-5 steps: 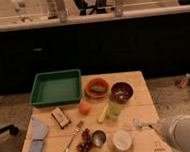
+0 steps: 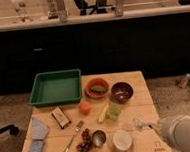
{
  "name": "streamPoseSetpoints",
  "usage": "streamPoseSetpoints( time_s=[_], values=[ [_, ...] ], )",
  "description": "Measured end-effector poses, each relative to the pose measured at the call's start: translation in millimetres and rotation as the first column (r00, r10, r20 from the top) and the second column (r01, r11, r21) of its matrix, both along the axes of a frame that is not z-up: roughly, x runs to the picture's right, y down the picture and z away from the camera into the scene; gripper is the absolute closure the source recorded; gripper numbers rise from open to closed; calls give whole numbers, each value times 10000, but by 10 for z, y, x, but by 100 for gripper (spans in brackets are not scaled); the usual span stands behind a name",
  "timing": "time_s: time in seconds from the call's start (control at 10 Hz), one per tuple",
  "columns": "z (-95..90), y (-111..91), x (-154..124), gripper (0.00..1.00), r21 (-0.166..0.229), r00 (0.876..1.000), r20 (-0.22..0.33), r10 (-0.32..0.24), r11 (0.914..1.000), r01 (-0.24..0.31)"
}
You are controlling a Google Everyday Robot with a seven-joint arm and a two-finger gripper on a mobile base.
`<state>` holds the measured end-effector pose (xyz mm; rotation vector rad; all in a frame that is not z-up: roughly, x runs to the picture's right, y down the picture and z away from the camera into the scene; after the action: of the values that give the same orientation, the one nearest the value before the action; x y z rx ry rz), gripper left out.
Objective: Place brush in paper cup
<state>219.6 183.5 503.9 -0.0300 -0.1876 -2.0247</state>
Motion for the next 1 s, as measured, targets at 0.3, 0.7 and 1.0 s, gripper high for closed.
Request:
streamPoseSetpoints(
  time_s=[0.3,0.7,1.0],
  values=[
    [-28,-58,-3,100,195,9999,36,-125,9997,124],
    [-156,-167,-34,100,540,9993,238,-280,9982,267],
    [-291,-215,-68,100,802,9977,487,-478,9958,438]
  ],
)
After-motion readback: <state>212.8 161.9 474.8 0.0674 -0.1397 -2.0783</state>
